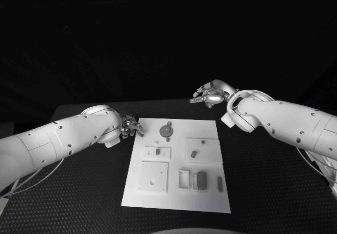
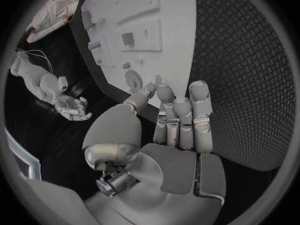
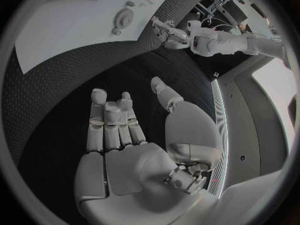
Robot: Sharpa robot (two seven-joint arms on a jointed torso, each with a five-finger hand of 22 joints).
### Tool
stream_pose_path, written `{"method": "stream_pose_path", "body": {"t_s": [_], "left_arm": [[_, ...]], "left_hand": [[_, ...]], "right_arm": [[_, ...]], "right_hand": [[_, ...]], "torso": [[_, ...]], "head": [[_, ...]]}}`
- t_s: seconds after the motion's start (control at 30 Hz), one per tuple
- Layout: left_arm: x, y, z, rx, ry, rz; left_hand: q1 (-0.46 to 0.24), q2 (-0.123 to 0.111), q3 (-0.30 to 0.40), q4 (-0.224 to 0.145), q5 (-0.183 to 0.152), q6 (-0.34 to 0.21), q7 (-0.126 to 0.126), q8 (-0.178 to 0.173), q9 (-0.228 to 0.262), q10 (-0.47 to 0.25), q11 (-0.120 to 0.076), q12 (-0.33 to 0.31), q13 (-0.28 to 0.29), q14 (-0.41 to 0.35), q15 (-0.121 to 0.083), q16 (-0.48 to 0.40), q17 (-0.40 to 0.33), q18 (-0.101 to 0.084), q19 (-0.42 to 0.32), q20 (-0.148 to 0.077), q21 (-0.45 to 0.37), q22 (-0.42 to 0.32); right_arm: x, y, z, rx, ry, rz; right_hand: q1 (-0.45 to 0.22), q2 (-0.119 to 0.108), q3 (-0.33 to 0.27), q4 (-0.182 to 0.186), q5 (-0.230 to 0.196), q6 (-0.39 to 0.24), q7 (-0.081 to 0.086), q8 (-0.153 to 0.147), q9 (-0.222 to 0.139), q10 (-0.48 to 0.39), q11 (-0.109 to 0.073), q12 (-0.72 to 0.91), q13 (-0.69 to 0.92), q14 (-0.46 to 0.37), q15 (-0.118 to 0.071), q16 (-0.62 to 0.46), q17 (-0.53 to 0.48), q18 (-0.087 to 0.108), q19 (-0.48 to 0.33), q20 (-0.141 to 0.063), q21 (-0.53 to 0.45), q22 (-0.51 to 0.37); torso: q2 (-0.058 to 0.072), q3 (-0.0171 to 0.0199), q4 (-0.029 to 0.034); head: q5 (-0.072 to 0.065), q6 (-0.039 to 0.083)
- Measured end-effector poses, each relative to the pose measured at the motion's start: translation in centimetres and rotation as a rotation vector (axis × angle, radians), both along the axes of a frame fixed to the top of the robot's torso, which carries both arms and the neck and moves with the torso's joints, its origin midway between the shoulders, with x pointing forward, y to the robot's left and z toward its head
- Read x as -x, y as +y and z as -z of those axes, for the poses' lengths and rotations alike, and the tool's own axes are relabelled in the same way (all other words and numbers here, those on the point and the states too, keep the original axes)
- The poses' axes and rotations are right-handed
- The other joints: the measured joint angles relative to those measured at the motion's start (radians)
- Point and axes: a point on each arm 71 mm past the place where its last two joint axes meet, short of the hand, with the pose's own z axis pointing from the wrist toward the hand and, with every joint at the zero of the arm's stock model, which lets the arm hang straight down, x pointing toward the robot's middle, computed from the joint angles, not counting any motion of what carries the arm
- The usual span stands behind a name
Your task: Assemble the parts on the task board
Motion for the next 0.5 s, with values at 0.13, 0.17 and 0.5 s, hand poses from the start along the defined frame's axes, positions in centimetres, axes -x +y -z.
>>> {"method": "stream_pose_path", "body": {"t_s": [0.13, 0.17, 0.5], "left_arm": [[0.9, 0.0, -0.4, 0.036, -0.001, -0.017], [1.2, -0.1, -0.5, 0.042, -0.001, -0.019], [3.1, -0.8, -0.4, 0.079, -0.005, -0.031]], "left_hand": [[0.0, 0.0, 0.0, 0.0, 0.0, 0.0, 0.0, 0.0, -0.001, 0.0, 0.0, 0.0, 0.0, 0.0, 0.0, 0.0, 0.001, 0.0, 0.0, 0.0, 0.0, 0.0], [0.0, 0.0, 0.0, 0.0, 0.001, 0.0, 0.0, 0.0, -0.001, 0.0, 0.0, 0.0, 0.0, 0.0, 0.0, 0.0, 0.001, 0.0, 0.0, 0.0, 0.0, 0.0], [0.0, 0.0, 0.0, 0.0, 0.01, 0.003, -0.004, 0.0, -0.001, 0.004, 0.003, 0.004, -0.001, 0.004, 0.0, 0.0, 0.002, 0.0, 0.004, 0.0, 0.004, 0.0]], "right_arm": [[0.0, -0.1, 0.0, 0.001, 0.0, 0.002], [0.0, -0.1, 0.0, 0.001, 0.0, 0.003], [0.0, -0.3, 0.0, 0.001, 0.001, 0.006]], "right_hand": [[0.0, 0.0, 0.0, 0.0, 0.0, 0.003, 0.003, 0.0, 0.0, 0.0, 0.0, 0.0, 0.0, 0.0, 0.0, 0.0, 0.0, 0.0, 0.0, 0.0, 0.0, 0.0], [0.0, 0.0, 0.0, 0.0, 0.0, 0.003, 0.003, 0.0, 0.0, 0.0, 0.0, 0.0, -0.001, 0.0, 0.0, 0.0, 0.0, 0.0, 0.0, 0.0, 0.0, 0.0], [0.0, 0.0, 0.0, 0.0, 0.0, 0.003, 0.003, 0.0, 0.0, 0.0, 0.0, 0.0, 0.0, 0.0, 0.0, 0.0, -0.001, -0.001, 0.0, 0.0, 0.0, 0.0]], "torso": [[-0.001, 0.0007, 0.0001], [-0.001, 0.0009, 0.0004], [-0.001, 0.0009, 0.0012]], "head": [[0.002, 0.0], [0.002, -0.001], [0.004, -0.005]]}}
